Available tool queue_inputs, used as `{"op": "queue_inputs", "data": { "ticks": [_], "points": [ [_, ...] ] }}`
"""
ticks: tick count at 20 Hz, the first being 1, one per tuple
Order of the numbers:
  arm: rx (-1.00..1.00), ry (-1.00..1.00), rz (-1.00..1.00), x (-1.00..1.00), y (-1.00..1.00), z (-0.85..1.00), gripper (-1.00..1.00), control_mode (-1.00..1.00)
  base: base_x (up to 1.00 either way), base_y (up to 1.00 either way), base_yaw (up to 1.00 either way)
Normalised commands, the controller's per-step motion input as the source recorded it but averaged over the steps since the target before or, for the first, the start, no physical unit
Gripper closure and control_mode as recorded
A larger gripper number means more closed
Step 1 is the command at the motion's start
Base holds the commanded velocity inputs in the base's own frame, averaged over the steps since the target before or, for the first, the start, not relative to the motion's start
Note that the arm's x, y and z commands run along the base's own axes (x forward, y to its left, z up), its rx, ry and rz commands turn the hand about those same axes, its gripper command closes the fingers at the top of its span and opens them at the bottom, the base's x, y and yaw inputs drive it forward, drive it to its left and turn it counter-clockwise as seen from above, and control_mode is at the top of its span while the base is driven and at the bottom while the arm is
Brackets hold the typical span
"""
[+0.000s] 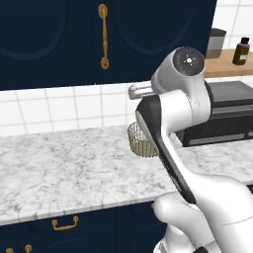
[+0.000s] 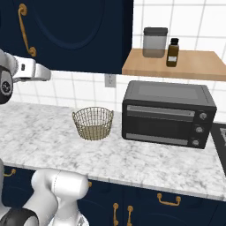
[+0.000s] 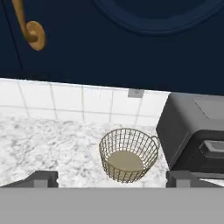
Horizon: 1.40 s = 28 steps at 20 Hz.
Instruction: Open the cabinet, pick up the bread from the cabinet and place it in the basket. Then move the basket to the dining counter.
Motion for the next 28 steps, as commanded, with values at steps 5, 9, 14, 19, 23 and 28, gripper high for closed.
{"op": "queue_inputs", "data": {
  "ticks": [5, 9, 14, 19, 23, 28],
  "points": [
    [0.08, -0.34, -0.16, 0.11, 0.81, 0.73, -1.0, -1.0, 0.0, 0.0, 0.0],
    [0.09, 0.01, -0.09, 0.38, 0.61, 0.87, -1.0, -1.0, 0.0, 0.0, 0.0],
    [0.01, 0.02, -0.02, 0.37, 0.34, 0.67, -1.0, -1.0, 0.0, 0.0, 0.0],
    [0.01, 0.0, 0.0, 0.5, 0.04, -0.08, -1.0, -1.0, 0.0, 0.0, 0.0],
    [0.0, 0.01, 0.0, 0.63, 0.01, -0.15, -1.0, -1.0, 0.0, 0.0, 0.0],
    [0.0, 0.0, 0.0, 0.6, 0.01, -0.19, -1.0, -1.0, 0.0, 0.0, 0.0]
  ]
}}
